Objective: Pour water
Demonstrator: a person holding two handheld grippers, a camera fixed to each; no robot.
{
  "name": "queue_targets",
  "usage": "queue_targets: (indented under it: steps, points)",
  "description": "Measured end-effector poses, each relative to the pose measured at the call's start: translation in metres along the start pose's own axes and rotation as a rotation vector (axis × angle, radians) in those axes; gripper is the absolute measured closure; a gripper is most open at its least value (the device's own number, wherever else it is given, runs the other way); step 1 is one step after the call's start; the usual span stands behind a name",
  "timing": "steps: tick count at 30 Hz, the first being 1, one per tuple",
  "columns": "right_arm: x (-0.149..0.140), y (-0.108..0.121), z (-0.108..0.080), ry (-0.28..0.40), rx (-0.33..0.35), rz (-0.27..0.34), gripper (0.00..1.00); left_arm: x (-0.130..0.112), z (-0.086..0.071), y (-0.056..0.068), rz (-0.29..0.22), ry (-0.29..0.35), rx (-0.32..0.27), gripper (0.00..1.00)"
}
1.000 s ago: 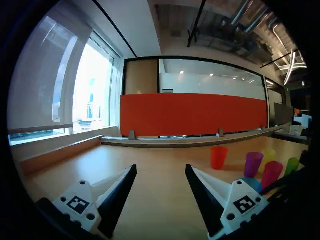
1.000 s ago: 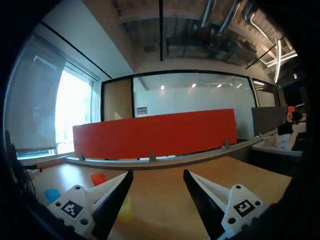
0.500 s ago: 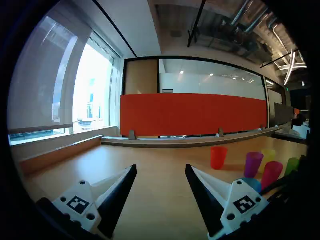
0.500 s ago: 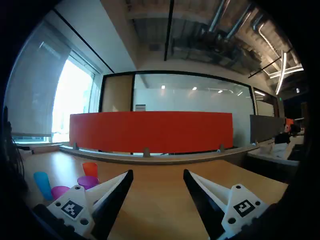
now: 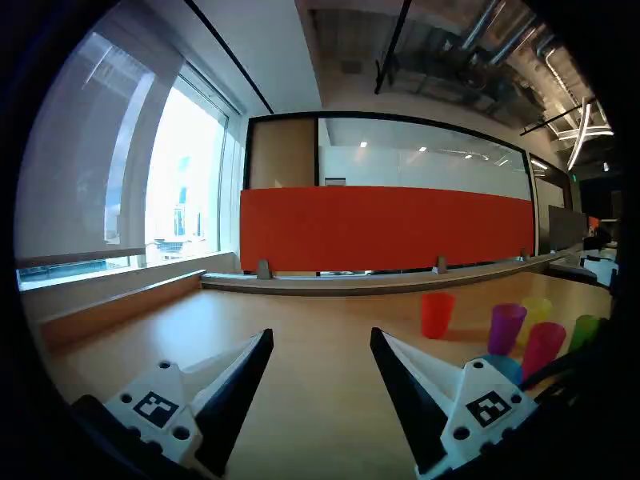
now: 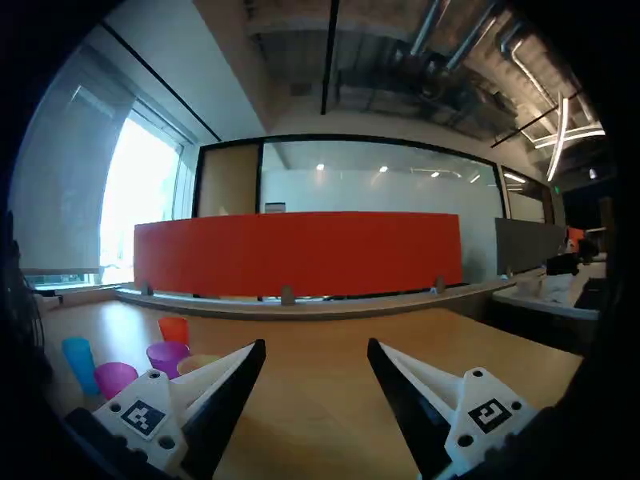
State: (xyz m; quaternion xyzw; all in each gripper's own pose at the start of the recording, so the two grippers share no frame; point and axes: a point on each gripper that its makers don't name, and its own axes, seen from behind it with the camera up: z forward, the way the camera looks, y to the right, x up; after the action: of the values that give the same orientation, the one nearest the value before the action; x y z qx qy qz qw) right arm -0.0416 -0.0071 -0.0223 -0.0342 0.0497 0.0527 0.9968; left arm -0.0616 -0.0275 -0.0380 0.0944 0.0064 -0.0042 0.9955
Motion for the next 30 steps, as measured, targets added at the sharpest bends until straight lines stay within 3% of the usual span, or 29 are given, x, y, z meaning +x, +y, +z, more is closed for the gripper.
queue_targets:
  steps: [17, 30]
  points:
    - [-0.014, -0.004, 0.003, -0.051, 0.006, -0.022, 0.01, 0.0, 0.001, 0.0, 0.0, 0.0, 0.0, 0.1]
    - [-0.014, -0.003, 0.002, -0.053, 0.005, -0.021, 0.01, 0.0, 0.0, 0.0, 0.0, 0.0, 0.0, 0.11]
